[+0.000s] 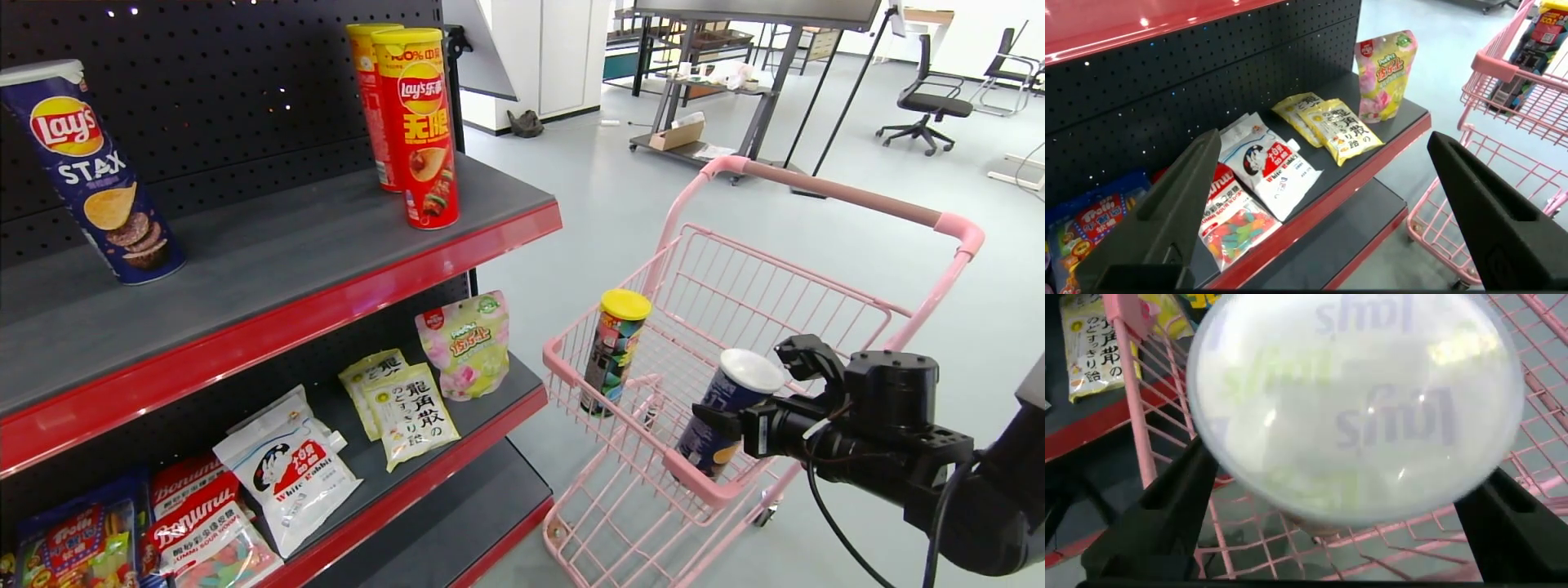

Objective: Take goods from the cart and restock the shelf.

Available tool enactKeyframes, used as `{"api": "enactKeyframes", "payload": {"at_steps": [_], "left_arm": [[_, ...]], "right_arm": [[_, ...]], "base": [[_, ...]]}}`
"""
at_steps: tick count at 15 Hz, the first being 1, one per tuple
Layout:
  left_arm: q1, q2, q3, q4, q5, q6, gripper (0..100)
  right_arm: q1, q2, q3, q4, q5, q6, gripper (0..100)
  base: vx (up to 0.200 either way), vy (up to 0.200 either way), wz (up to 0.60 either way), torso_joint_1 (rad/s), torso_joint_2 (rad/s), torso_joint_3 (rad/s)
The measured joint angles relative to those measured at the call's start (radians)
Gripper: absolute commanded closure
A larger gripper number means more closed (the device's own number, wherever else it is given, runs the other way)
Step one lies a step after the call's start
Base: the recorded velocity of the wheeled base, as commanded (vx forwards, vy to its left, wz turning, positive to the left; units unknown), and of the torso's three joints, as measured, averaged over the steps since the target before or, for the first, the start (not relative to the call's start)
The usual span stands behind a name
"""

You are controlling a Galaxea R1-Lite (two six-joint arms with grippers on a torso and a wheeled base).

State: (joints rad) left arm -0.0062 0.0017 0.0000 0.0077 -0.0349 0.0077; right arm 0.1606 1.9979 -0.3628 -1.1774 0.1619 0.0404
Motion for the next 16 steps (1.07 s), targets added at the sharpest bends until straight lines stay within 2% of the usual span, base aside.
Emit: {"api": "enactKeyframes", "payload": {"at_steps": [1, 2, 7, 10, 11, 14, 16], "left_arm": [[0.000, 0.000, 0.000, 0.000, 0.000, 0.002, 0], [0.000, 0.000, 0.000, 0.000, 0.000, 0.008, 0], [0.000, 0.000, 0.000, 0.000, 0.000, 0.014, 0], [0.000, 0.000, 0.000, 0.000, 0.000, 0.014, 0], [0.000, 0.000, 0.000, 0.000, 0.000, 0.014, 0], [0.000, 0.000, 0.000, 0.000, 0.000, 0.013, 0], [0.000, 0.000, 0.000, 0.000, 0.000, 0.012, 0]], "right_arm": [[0.000, 0.023, -0.004, -0.043, -0.001, 0.000, 0], [0.002, 0.043, -0.007, -0.078, -0.003, 0.000, 100], [0.009, 0.096, -0.021, -0.116, -0.013, -0.006, 100], [0.010, 0.075, -0.086, -0.086, -0.048, -0.051, 100], [0.014, 0.043, -0.129, -0.039, -0.066, -0.071, 100], [0.035, -0.099, -0.272, 0.264, -0.127, -0.114, 100], [0.050, -0.235, -0.381, 0.546, -0.190, -0.140, 100]], "base": [[0.000, 0.000, 0.00, 0.000, 0.00, 0.000], [0.000, 0.000, 0.00, 0.000, 0.00, 0.000], [0.000, 0.000, 0.00, 0.000, 0.00, 0.000], [0.000, 0.000, 0.00, 0.000, 0.00, 0.000], [0.000, 0.000, 0.00, 0.000, 0.00, 0.000], [0.000, 0.000, 0.00, 0.000, 0.00, 0.000], [0.000, 0.000, 0.00, 0.000, 0.00, 0.000]]}}
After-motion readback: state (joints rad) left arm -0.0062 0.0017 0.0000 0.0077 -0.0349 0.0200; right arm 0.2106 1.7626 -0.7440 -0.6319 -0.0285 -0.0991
